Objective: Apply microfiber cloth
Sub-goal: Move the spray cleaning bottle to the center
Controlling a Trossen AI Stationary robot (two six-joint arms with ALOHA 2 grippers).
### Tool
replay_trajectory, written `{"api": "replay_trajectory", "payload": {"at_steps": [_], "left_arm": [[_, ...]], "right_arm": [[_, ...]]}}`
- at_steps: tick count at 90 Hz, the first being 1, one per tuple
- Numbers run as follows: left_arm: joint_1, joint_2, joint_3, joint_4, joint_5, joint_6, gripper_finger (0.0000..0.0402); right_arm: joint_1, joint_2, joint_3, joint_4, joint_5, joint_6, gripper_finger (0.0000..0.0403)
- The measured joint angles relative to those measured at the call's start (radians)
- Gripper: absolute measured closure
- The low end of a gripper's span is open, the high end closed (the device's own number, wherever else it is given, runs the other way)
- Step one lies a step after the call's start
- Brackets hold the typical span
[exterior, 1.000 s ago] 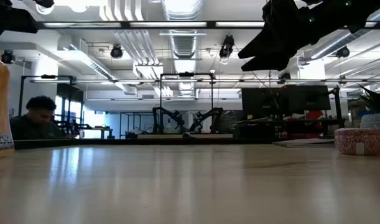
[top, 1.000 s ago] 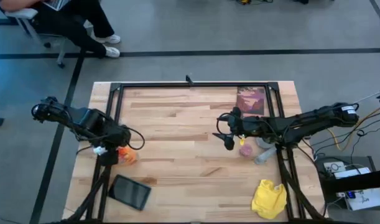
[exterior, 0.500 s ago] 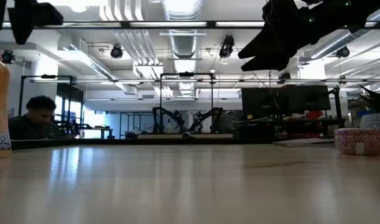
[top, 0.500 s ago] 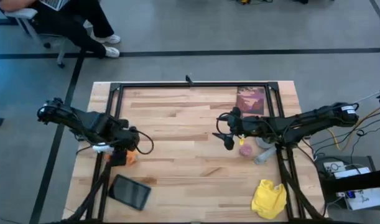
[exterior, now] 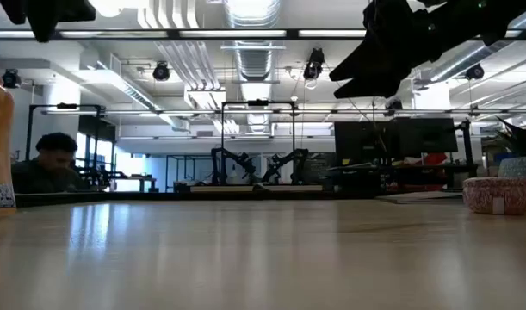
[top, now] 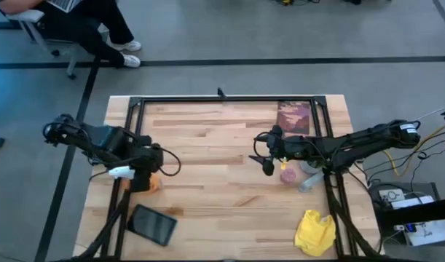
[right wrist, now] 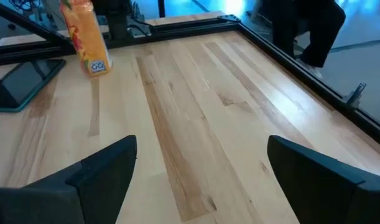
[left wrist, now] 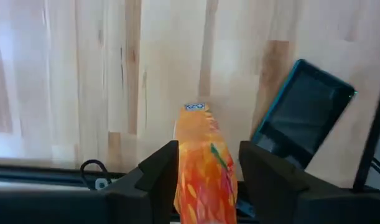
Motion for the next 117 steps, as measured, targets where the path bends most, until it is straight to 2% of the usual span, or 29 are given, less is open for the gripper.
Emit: {"api": "replay_trajectory", "payload": {"at_steps": [20, 33, 47, 58, 78, 117], "left_arm": [[0.055, 0.164, 0.000, 0.000, 0.053, 0.013, 0.0197], [0.083, 0.255, 0.000, 0.000, 0.122, 0.052, 0.0164], [0.120, 0.325, 0.000, -0.001, 0.197, 0.055, 0.0131], [0.151, 0.373, -0.001, 0.000, 0.202, 0.048, 0.0111], [0.189, 0.451, -0.049, 0.000, 0.274, 0.078, 0.0103], [0.238, 0.523, -0.163, 0.001, 0.275, 0.123, 0.0098]], "right_arm": [[0.000, 0.000, 0.000, 0.000, 0.000, 0.000, 0.0059], [0.000, 0.000, 0.000, 0.000, 0.000, 0.000, 0.0059], [0.000, 0.000, 0.000, 0.000, 0.000, 0.000, 0.0059], [0.000, 0.000, 0.000, 0.000, 0.000, 0.000, 0.0059], [0.000, 0.000, 0.000, 0.000, 0.000, 0.000, 0.0059], [0.000, 0.000, 0.000, 0.000, 0.000, 0.000, 0.0059]]}}
